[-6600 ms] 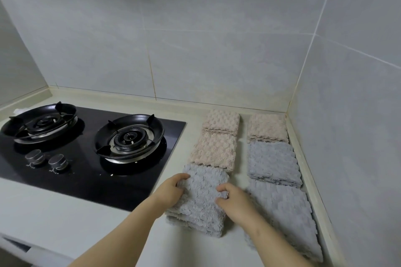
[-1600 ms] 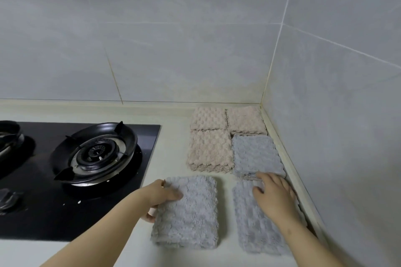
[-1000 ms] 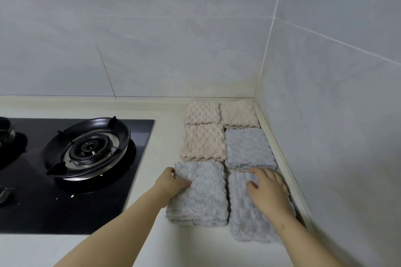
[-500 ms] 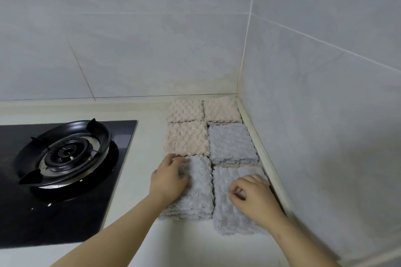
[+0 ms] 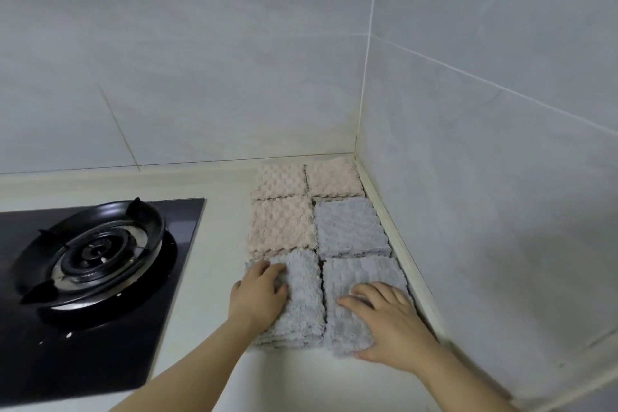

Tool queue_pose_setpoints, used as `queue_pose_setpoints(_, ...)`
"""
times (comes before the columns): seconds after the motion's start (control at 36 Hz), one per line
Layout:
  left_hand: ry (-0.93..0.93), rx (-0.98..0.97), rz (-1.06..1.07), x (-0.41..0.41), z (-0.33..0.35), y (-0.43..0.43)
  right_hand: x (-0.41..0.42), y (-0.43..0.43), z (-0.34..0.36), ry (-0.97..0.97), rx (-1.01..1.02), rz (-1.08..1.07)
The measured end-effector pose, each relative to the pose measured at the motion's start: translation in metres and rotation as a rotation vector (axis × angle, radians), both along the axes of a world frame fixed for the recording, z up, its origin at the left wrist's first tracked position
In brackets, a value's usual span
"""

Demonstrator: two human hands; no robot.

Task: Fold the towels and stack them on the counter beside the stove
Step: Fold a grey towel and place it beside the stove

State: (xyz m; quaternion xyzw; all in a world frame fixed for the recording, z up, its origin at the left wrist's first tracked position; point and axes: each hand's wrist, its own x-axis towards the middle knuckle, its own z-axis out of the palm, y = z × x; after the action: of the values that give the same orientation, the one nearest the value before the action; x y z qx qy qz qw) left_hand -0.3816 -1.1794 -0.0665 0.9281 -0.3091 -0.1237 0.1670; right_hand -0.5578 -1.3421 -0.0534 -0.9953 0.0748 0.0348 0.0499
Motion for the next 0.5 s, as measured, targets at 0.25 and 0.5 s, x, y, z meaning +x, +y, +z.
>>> queue_pose_setpoints(0.25,0.005,0.137,-0.101,0.0,0.009,0.0,0.023,-0.014,-0.002,-0.005,0.021,-0.051)
queue_pose_setpoints(0.5,-0.137,0.127,-0.167,-0.009,0.014,0.001,0.036,-0.019,0.028,0.185,0.267,-0.07)
